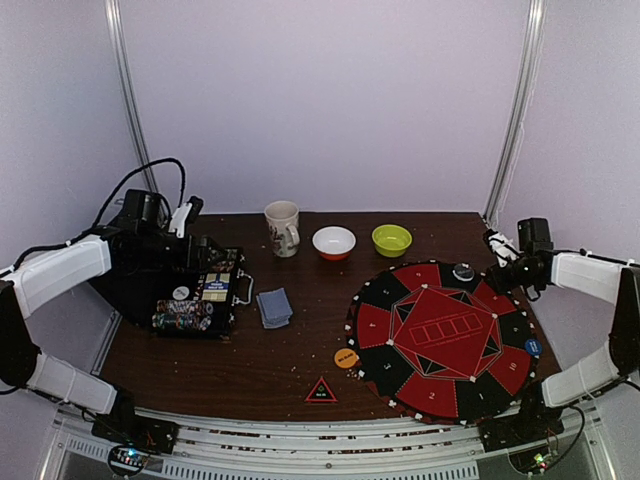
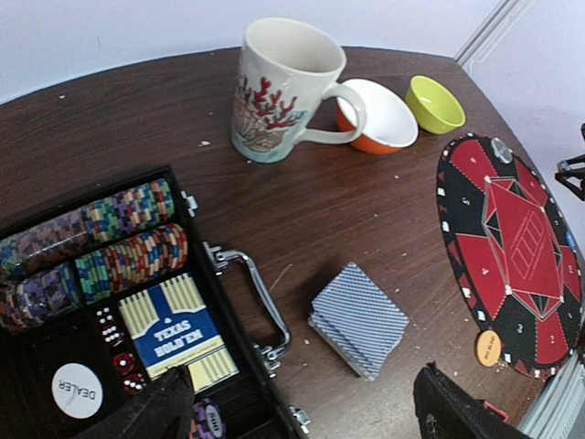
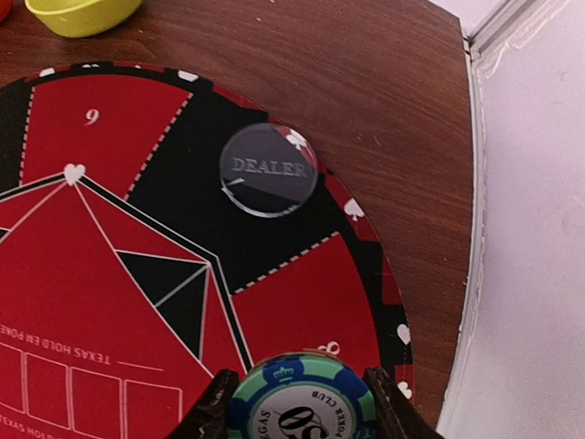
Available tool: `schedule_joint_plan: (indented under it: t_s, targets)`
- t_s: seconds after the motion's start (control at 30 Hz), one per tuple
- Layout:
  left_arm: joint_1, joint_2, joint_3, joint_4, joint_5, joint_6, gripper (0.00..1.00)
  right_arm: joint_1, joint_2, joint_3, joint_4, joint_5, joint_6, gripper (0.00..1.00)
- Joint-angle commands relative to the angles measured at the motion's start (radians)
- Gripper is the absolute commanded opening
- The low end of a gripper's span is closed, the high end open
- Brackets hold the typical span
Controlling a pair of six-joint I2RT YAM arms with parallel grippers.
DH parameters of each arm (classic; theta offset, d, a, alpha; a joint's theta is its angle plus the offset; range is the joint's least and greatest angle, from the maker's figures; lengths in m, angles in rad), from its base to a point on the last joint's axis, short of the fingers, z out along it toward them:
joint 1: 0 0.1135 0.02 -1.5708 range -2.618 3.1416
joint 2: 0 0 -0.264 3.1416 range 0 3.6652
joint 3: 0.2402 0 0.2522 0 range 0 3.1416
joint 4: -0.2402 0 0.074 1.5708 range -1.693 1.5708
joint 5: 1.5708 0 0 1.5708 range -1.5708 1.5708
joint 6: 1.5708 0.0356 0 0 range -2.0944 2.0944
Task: Distribute texas hold em gaming equipment
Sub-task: Place the poker chips pile in the small blind area.
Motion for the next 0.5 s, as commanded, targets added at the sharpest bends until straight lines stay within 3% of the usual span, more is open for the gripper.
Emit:
schedule_joint_plan:
  t_s: [0.0, 0.47]
  targets:
    - [0.053, -0.012, -0.035, 0.019, -0.043, 0.118, 0.86, -0.041, -0.012, -0.018, -0.016, 0.059, -0.049, 0.08]
    - [0.108, -0.016, -0.07, 0.036, -0.063, 0.126, 0.87, -0.266, -0.078, -0.208, -0.018, 0.052, -0.183, 0.09]
